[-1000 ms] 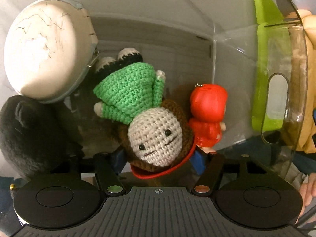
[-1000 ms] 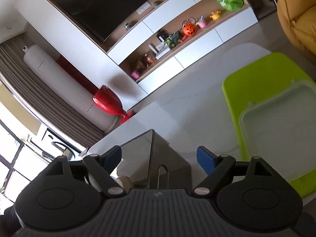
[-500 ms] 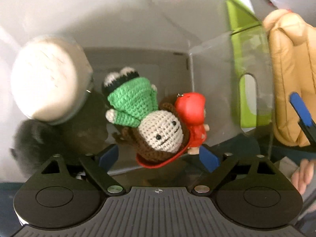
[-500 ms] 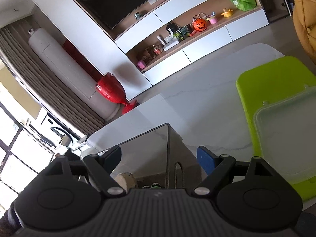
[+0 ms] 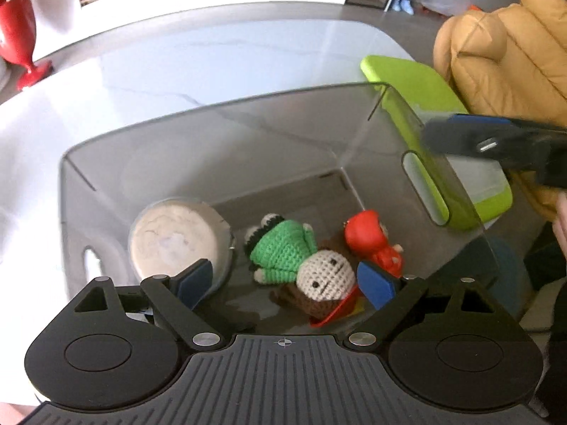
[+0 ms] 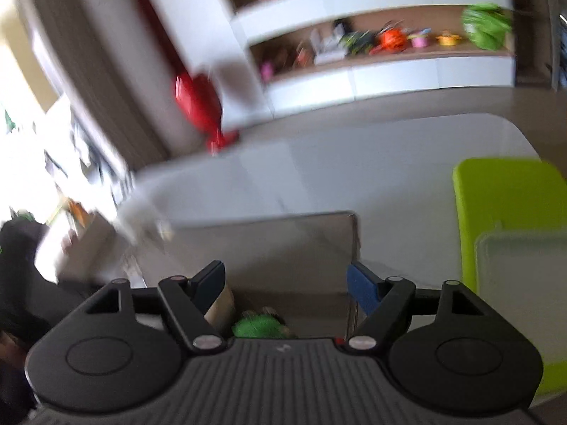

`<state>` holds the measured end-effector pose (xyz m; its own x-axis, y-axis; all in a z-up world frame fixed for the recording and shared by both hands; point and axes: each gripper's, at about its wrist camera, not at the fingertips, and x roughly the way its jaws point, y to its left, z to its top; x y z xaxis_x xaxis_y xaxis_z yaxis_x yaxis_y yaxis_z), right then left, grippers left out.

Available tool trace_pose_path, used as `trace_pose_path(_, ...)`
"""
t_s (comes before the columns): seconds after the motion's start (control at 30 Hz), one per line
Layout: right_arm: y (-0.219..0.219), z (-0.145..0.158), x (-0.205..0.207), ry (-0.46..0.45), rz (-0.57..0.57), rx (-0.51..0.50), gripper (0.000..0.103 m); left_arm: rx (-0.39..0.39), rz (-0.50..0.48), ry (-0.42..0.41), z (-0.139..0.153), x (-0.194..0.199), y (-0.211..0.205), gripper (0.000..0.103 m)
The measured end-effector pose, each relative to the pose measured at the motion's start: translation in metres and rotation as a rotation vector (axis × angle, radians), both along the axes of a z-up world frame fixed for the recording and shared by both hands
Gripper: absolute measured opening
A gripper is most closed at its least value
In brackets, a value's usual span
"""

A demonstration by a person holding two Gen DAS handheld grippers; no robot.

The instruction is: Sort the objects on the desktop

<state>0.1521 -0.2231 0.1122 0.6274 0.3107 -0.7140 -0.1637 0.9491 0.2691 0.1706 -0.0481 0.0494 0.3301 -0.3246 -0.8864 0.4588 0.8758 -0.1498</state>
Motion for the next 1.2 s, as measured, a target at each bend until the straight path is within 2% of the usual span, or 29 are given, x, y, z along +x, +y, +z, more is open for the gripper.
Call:
trace_pose_path(0.1,0.039,0.005,0.024,0.054,0.133,-0.281,0.061,-0.038,0.042,-0.033,0.006,0.001,0.017,0.093)
trace_pose_path(0.13,0.048,0.0,0.029,0.084,0.158,-0.311,0.056,-0.06,0.065,-0.038,0.01,0.001,0.027,0.093)
trace_pose_path(0.23,0.073,-0.015,0.044,0.176,0.234,-0.401,0.056,-0.122,0.155,-0.042,0.014,0.007,0.056,0.094)
trace_pose_path(0.27,0.081,-0.021,0.049,0.208,0.258,-0.428,0.056,-0.137,0.18,-0.041,0.015,0.009,0.064,0.094)
trace_pose_path(0.37,0.097,-0.053,0.055,0.342,0.32,-0.376,0.056,-0.175,0.241,-0.031,0.015,0.013,0.084,0.095)
trace_pose_path(0.47,0.111,-0.08,0.059,0.404,0.337,-0.383,0.056,-0.202,0.256,-0.018,0.01,0.016,0.09,0.095)
trace_pose_path(0.5,0.116,-0.089,0.06,0.425,0.343,-0.385,0.063,-0.209,0.258,-0.016,0.009,0.017,0.09,0.096)
trace_pose_path(0.53,0.12,-0.097,0.062,0.445,0.348,-0.387,0.074,-0.215,0.26,-0.015,0.008,0.017,0.091,0.096)
trace_pose_path(0.67,0.131,-0.117,0.079,0.524,0.394,-0.411,0.091,-0.245,0.263,-0.009,0.005,0.018,0.098,0.097)
trace_pose_path(0.7,0.133,-0.122,0.081,0.552,0.398,-0.398,0.086,-0.253,0.267,-0.004,0.005,0.018,0.102,0.097)
trace_pose_path(0.73,0.134,-0.126,0.083,0.578,0.403,-0.387,0.056,-0.261,0.27,0.002,0.004,0.018,0.107,0.097)
trace_pose_path(0.77,0.136,-0.125,0.082,0.582,0.418,-0.386,0.047,-0.267,0.276,0.005,0.002,0.019,0.111,0.097)
trace_pose_path(0.8,0.137,-0.123,0.08,0.586,0.432,-0.385,0.045,-0.269,0.282,0.007,0.0,0.019,0.114,0.097)
trace_pose_path(0.83,0.139,-0.122,0.079,0.585,0.449,-0.388,0.044,-0.27,0.288,0.008,-0.001,0.02,0.118,0.097)
trace_pose_path(1.0,0.16,-0.089,0.05,0.342,0.632,-0.642,0.043,-0.317,0.331,0.013,-0.006,0.025,0.137,0.097)
trace_pose_path(1.2,0.186,-0.089,0.02,0.09,0.804,-0.891,0.043,-0.358,0.375,0.016,-0.009,0.024,0.155,0.097)
